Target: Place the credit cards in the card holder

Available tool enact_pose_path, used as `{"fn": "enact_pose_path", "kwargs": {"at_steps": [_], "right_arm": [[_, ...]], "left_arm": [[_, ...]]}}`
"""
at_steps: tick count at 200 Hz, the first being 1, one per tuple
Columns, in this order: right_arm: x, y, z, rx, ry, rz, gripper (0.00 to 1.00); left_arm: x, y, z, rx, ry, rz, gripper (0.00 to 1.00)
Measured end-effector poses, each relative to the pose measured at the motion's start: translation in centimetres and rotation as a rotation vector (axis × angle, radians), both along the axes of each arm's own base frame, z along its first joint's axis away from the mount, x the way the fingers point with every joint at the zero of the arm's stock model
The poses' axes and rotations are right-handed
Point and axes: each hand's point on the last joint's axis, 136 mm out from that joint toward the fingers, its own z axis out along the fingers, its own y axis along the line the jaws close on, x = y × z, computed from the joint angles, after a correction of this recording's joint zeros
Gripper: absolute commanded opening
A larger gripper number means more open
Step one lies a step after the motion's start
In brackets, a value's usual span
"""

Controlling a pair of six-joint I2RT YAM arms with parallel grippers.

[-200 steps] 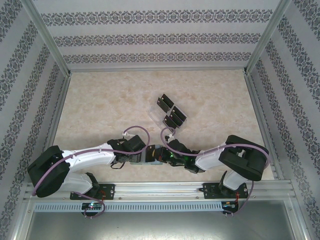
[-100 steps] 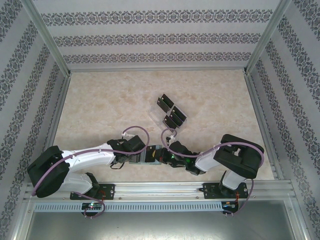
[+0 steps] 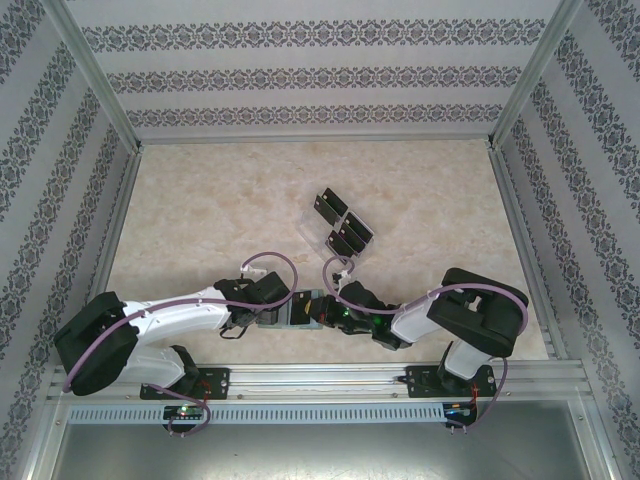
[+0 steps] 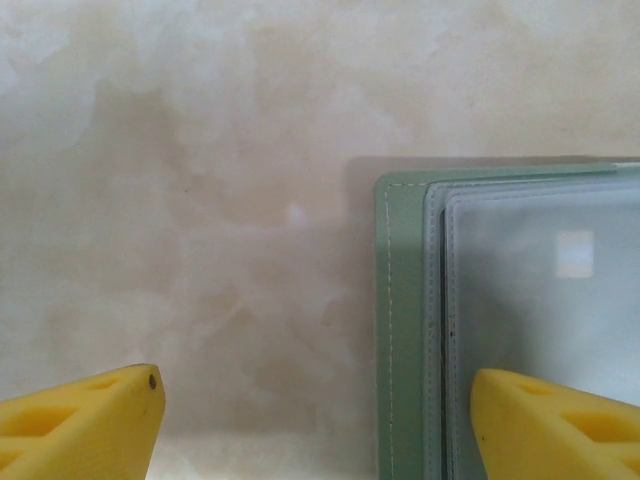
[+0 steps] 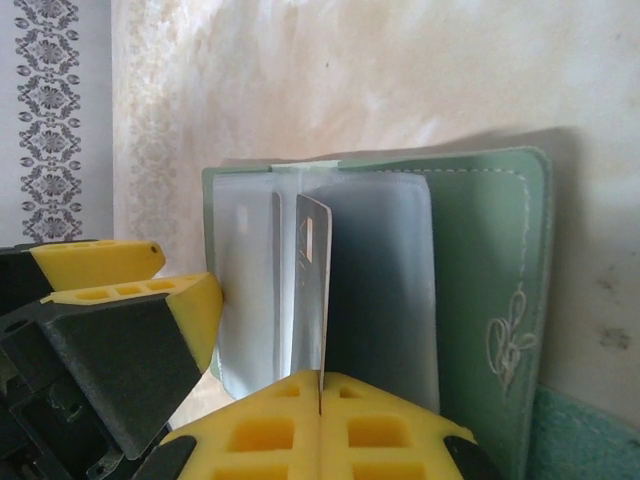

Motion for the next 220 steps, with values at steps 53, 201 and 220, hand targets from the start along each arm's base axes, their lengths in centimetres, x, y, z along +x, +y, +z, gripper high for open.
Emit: {"fn": "enact_pose_path", "kwargs": {"at_steps": [53, 201, 220], "right_arm": [[-0.1, 0.5, -0.5, 0.028, 0.013, 0.041, 0.0], [0.4, 1.3, -0.4, 0.114, 0.012, 0.037, 0.0], [0.4, 1.3, -0.4, 0.116, 0.014, 0.035, 0.0]], "left_arm": [[0.0, 0.2, 0.0, 0.007, 0.001, 0.001, 0.81], [-0.1, 0.8, 0.0, 0.039, -0.002, 0.006, 0.81], [-0.1, 0.8, 0.0, 0.039, -0.002, 0.006, 0.81]]}}
